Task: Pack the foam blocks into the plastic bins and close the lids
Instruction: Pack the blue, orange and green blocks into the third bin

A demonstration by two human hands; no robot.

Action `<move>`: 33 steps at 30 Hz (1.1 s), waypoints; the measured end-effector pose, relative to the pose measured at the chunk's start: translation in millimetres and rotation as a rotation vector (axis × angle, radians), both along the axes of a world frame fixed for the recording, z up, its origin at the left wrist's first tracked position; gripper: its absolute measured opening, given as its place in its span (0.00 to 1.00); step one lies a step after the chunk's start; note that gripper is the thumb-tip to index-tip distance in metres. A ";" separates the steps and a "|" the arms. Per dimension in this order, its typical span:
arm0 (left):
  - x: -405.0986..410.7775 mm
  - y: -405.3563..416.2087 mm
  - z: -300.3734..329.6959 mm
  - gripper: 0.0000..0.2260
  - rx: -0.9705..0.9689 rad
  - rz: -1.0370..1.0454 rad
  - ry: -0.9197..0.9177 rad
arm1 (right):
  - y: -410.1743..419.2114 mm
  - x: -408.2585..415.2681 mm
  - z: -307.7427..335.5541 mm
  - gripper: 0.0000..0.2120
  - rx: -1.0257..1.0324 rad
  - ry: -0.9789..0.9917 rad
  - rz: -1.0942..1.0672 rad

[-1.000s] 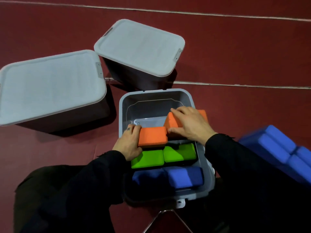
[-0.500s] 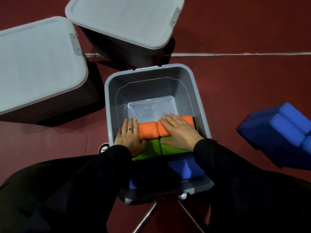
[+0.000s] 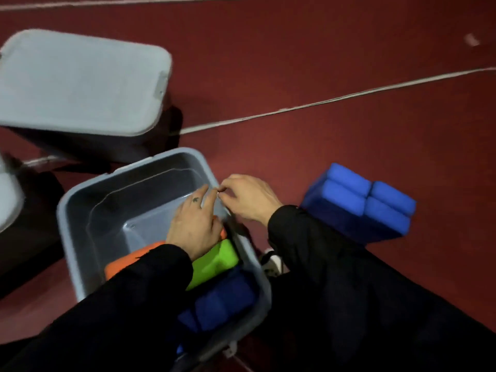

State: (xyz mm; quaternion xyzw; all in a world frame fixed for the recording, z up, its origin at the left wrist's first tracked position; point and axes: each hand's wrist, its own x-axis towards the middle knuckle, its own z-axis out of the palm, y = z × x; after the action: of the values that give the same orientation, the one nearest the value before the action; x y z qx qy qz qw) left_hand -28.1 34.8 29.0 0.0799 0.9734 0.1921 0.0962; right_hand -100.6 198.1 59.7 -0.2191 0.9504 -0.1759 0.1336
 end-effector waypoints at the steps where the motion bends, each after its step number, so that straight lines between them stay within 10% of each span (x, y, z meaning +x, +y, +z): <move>1: -13.1 22.5 10.7 0.32 0.006 -0.055 0.027 | 29.9 -7.4 12.9 0.13 -0.010 0.027 -0.079; 12: -58.4 232.9 18.3 0.31 -0.024 -0.490 0.080 | 355.9 13.5 6.4 0.14 0.248 0.016 -0.797; 20: -64.3 299.0 -38.9 0.28 -0.214 -0.785 0.112 | 401.3 72.9 -96.7 0.37 0.344 -0.176 -0.668; 33: -72.9 334.8 -109.9 0.22 -0.474 -0.712 0.338 | 391.3 101.3 -130.8 0.40 0.552 0.000 -0.584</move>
State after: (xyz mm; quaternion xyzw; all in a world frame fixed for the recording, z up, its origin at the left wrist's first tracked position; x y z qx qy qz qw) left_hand -101.0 369.6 -80.8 0.4155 0.9044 -0.0965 0.0117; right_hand 0.7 589.4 -71.1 0.1041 0.9843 0.0553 0.1317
